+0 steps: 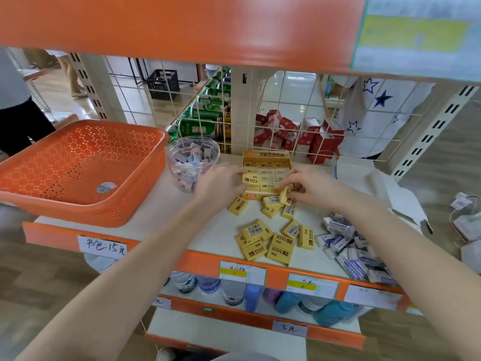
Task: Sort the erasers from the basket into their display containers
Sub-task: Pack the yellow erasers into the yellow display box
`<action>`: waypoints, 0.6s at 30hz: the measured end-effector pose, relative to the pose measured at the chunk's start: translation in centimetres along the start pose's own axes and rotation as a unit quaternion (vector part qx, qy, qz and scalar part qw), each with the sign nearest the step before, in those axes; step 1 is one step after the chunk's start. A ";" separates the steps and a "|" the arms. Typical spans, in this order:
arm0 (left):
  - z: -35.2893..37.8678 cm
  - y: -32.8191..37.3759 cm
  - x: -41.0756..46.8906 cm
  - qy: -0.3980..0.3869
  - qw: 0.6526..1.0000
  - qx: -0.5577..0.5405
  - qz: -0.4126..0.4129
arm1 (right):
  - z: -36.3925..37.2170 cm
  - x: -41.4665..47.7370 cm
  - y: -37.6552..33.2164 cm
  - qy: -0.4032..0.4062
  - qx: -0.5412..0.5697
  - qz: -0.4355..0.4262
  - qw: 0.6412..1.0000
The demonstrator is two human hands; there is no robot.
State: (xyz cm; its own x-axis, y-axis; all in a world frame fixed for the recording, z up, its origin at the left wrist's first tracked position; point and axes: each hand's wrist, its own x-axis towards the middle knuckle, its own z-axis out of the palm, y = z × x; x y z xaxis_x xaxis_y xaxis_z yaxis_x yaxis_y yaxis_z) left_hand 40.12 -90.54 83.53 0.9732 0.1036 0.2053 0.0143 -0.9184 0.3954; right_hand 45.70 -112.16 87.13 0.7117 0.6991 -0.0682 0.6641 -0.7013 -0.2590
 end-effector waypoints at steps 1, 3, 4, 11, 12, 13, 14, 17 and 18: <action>-0.2 0.2 0.5 -0.018 1.000 0.017 0.004 | 0.0 0.3 0.1 0.000 -0.002 0.001 1.000; -0.5 0.5 1.5 -0.068 0.996 0.052 0.013 | -0.1 0.7 0.4 -0.001 -0.006 0.003 1.000; -0.6 0.5 2.0 -0.094 0.993 0.062 0.017 | -0.1 0.9 0.5 0.002 -0.002 0.004 1.000; -1.2 0.4 4.6 -0.239 0.968 0.059 0.051 | -0.6 2.4 0.9 -0.025 -0.022 0.045 0.998; -1.1 0.5 4.7 -0.247 0.966 0.064 0.047 | -0.6 2.6 0.8 -0.038 -0.038 0.044 0.998; -1.1 0.7 4.8 -0.250 0.965 0.070 0.045 | -0.5 2.8 0.7 -0.049 -0.051 0.043 0.997; -1.1 0.9 4.9 -0.251 0.964 0.077 0.047 | -0.5 3.0 0.6 -0.057 -0.061 0.043 0.996; -1.3 1.5 5.1 -0.251 0.956 0.127 0.082 | -0.2 3.5 0.1 -0.072 -0.091 0.043 0.992; -1.4 1.7 5.2 -0.249 0.952 0.151 0.098 | -0.1 3.6 -0.1 -0.072 -0.095 0.041 0.992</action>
State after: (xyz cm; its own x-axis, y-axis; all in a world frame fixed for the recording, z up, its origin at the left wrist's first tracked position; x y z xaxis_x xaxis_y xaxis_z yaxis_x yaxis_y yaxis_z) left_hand 44.89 -91.02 86.57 0.9511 -0.2058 -0.2303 -0.1864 -0.9770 0.1032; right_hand 48.21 -109.61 86.99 0.7344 0.6414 -0.2221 0.6458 -0.7610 -0.0623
